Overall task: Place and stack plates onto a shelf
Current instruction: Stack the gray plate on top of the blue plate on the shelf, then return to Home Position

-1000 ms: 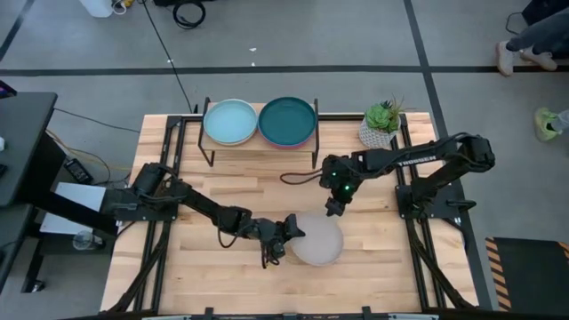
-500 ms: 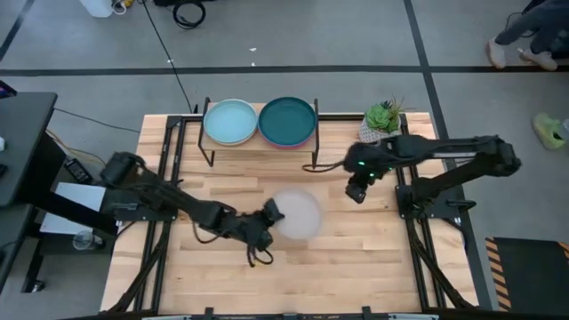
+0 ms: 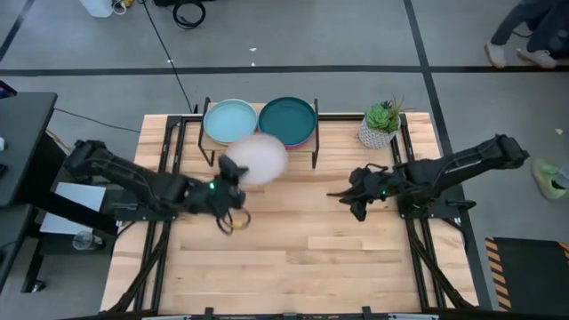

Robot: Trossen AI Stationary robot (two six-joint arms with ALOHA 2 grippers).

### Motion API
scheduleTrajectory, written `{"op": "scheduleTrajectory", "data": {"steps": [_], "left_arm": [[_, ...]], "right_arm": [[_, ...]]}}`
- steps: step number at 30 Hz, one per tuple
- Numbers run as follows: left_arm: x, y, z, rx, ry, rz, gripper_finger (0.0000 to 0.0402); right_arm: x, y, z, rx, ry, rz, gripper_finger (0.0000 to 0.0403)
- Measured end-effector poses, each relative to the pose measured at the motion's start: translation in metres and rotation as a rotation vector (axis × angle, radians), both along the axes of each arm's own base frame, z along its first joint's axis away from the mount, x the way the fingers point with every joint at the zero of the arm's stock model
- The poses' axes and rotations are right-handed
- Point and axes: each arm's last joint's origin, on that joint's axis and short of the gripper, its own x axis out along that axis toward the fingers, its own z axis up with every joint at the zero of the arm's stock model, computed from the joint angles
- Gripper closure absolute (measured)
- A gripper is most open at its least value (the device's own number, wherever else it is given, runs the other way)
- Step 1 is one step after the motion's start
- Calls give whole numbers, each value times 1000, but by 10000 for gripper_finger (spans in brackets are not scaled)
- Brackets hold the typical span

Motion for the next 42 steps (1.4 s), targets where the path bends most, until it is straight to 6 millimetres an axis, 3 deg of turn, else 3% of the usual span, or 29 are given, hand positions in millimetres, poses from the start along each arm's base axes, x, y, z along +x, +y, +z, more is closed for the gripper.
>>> {"op": "scheduleTrajectory", "data": {"steps": [8, 16, 20, 27, 34, 42], "left_arm": [[-13, 56, 17, 41, 24, 185, 344], [-22, 124, 10, -52, 119, 370, 344], [-29, 147, 9, -107, 122, 422, 341], [-31, 158, 8, -167, 106, 397, 283], [-30, 144, 13, -243, 4, 389, 204], [-33, 141, 34, -561, -88, 327, 185]], "right_arm": [[20, 11, -16, -58, -27, 83, 285], [30, 14, -21, -69, -42, 124, 285], [32, 17, -24, -60, -38, 139, 285], [37, 19, -21, -62, -88, 168, 285], [39, 22, -19, -38, -118, 205, 285], [39, 21, -19, -37, -116, 208, 285]]}}
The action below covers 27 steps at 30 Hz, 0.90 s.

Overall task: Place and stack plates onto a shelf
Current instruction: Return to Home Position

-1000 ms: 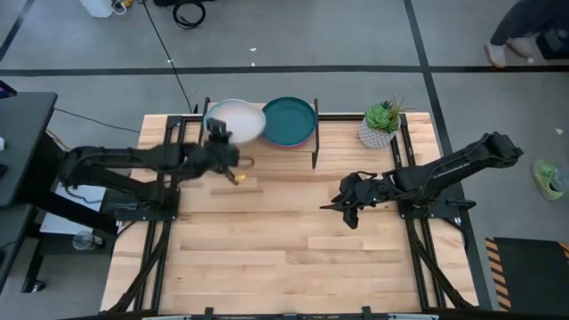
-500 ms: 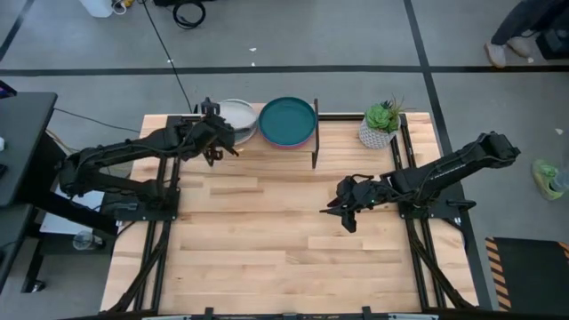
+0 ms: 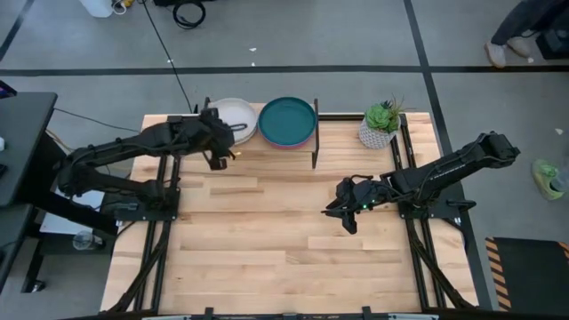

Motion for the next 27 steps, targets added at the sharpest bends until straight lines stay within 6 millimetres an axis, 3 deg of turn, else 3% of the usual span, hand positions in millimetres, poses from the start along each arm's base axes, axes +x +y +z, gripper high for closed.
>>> {"op": "scheduleTrajectory", "data": {"steps": [3, 7, 9, 16, 22, 27], "left_arm": [[-6, 1, 13, -51, -105, -1, 185], [-13, -7, 20, -226, -359, -181, 191], [-22, -12, 20, -222, -468, -241, 200], [-51, -32, -18, -211, -805, -290, 236], [-59, -48, -54, -205, -961, -356, 255], [-64, -60, -77, -132, -973, -334, 260]], "right_arm": [[0, 0, 0, -3, 2, 3, 285], [0, -2, 0, -91, -12, 54, 285], [-1, -4, 4, -148, -33, 73, 285], [-17, -26, 22, -259, -215, 13, 299], [-39, -48, 4, -232, -451, 9, 314], [-59, -67, -14, -192, -482, -124, 327]]}}
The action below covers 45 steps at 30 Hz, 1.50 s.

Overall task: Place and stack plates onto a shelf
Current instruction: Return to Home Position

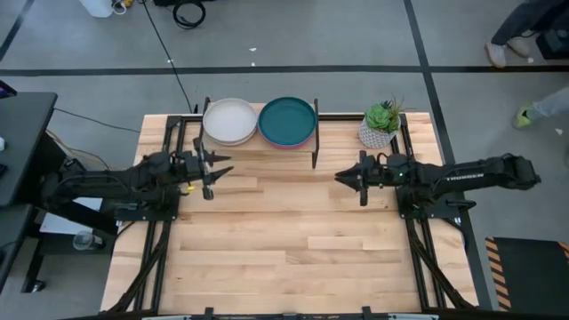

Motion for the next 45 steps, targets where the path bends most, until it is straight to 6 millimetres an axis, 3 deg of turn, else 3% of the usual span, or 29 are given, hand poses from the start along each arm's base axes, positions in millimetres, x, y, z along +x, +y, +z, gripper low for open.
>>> {"op": "scheduleTrajectory", "data": {"steps": [3, 10, 18, 21, 29, 45], "left_arm": [[-6, -7, -6, 21, -6, 6, 260], [-31, -17, -20, 4, -97, -11, 260], [-52, -21, -44, -60, -198, -77, 260], [-50, -22, -51, -83, -133, -84, 260], [-46, -23, -55, -342, -139, -118, 260], [-46, -23, -55, -345, -139, -118, 260]], "right_arm": [[-11, -5, -6, -11, -27, 21, 335], [-31, -7, 2, 18, -181, 52, 347], [-40, -6, 1, 115, -289, 4, 348], [-40, -6, 1, 184, -291, 8, 349], [-40, -6, 1, 195, -291, 8, 348], [-40, -6, 1, 195, -291, 8, 347]]}}
